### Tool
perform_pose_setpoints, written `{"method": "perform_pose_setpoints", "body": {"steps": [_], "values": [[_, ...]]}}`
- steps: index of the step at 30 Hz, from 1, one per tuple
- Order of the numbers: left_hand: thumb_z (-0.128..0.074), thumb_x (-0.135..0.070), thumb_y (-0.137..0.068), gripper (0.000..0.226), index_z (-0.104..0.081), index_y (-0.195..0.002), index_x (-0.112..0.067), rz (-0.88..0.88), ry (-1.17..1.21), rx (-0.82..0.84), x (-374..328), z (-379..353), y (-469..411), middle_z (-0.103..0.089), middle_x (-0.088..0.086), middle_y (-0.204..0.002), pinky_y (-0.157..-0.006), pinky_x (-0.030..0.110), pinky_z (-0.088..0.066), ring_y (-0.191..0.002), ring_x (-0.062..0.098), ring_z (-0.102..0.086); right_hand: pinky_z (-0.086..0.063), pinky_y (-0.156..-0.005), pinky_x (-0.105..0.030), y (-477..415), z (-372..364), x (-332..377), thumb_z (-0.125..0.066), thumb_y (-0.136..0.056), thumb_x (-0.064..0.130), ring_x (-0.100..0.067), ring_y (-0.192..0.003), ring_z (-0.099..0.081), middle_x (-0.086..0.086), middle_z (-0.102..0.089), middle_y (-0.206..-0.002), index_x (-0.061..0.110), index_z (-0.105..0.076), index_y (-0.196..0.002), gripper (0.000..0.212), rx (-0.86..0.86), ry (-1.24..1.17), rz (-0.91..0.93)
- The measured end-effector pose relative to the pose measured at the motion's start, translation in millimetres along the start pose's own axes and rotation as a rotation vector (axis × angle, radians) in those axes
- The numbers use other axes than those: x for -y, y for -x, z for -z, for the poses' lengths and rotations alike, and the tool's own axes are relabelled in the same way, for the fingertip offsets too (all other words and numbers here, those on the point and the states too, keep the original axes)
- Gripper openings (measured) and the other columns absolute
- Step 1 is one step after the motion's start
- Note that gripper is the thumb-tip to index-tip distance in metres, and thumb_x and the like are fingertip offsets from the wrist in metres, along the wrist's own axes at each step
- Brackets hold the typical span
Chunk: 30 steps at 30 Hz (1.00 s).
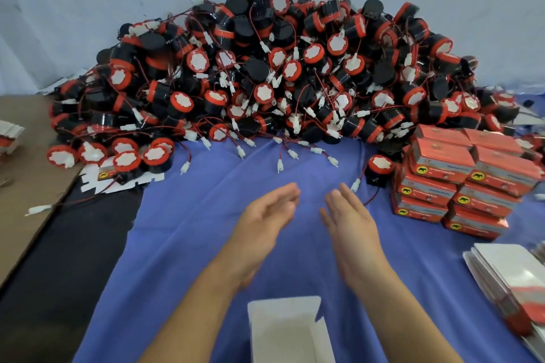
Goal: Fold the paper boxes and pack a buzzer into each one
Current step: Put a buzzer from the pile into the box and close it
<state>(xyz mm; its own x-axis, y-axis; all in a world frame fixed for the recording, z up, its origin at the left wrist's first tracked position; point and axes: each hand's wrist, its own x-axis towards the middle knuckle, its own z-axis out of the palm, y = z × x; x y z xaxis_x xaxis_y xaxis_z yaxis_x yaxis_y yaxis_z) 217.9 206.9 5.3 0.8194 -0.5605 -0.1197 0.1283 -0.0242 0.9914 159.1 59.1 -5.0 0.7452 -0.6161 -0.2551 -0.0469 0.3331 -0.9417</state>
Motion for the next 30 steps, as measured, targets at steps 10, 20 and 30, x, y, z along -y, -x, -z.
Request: {"method": "perform_pose_setpoints", "body": {"steps": [10,20,30], "values": [[-0.043,-0.008,-0.110,0.044,-0.047,-0.153,-0.015,-0.004,-0.176,0.257,-18,-103,-186,-0.049,0.003,-0.156,-0.107,0.023,-0.037,-0.146,0.015,-0.043,-0.034,-0.121,-0.047,-124,-8,14,-0.059,-0.099,0.021,-0.019,-0.153,-0.030,0.003,-0.022,-0.169,0.032,-0.004,-0.164,0.086,-0.416,-0.009,0.082],[-0.064,0.004,-0.097,0.077,-0.029,-0.162,-0.018,-0.048,-0.502,0.442,-8,-123,-254,-0.050,0.007,-0.143,-0.084,0.031,-0.049,-0.113,0.028,-0.061,-0.046,-0.113,-0.045,-156,13,10,-0.053,-0.093,0.003,-0.020,-0.141,-0.046,0.001,-0.036,-0.159,0.033,-0.015,-0.164,0.085,-0.458,-0.023,0.033],[-0.086,-0.017,-0.083,0.050,-0.055,-0.122,-0.010,-0.231,-0.693,0.288,-4,-111,-240,-0.061,0.006,-0.128,-0.094,0.031,-0.043,-0.118,0.021,-0.055,-0.058,-0.083,-0.035,-123,13,32,-0.046,-0.090,-0.013,-0.024,-0.101,-0.070,-0.013,-0.072,-0.116,0.015,-0.057,-0.137,0.056,-0.363,-0.196,-0.083]]}}
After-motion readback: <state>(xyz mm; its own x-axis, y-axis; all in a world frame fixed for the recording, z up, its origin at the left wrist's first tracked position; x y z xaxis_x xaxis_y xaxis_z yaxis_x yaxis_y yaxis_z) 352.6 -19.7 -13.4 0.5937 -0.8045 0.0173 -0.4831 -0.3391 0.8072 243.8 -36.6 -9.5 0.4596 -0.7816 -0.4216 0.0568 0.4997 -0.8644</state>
